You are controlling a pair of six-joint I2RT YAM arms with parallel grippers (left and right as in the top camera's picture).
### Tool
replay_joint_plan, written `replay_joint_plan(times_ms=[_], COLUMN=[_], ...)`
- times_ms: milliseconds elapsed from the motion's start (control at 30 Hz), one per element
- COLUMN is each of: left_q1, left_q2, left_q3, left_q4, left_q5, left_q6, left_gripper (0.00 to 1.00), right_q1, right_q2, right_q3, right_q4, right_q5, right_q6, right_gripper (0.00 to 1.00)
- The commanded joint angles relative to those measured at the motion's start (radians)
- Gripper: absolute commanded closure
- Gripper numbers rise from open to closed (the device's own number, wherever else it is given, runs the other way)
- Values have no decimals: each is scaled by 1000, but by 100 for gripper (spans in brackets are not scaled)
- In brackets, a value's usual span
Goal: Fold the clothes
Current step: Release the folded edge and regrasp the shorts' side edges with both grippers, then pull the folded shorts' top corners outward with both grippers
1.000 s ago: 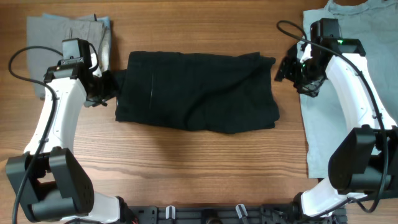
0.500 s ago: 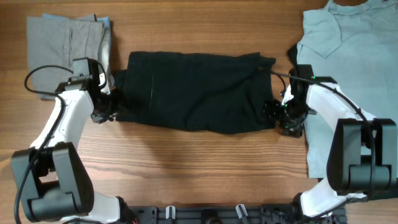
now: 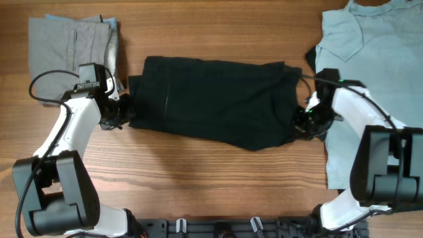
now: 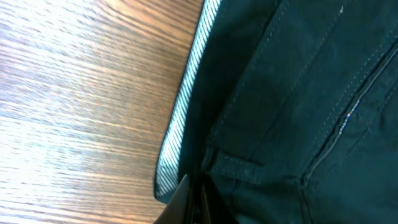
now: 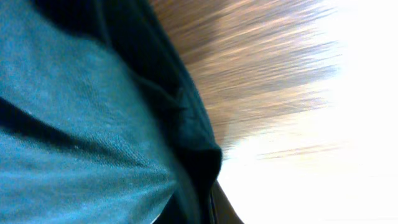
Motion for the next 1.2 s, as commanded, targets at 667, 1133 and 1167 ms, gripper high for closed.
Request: replay_joint_plan(times_ms=[667,1133,1167], left_q1=[-29,-62,-67], left_q2=[3,461,476], left_q3=[214,336,336], left_q4=[215,550,563], left_q5=[160,259,259], left_q6=[89,135,135], left_gripper=[37,12,12], right_q1=[-40,-39,-39], right_q2=[-134,-134,-134], right_q3=[274,274,274], right_q4=[-14,-14,-12], right_q5=[-48,-55,-55], right_q6=[-92,-89,-89], right_gripper=[31,30,30])
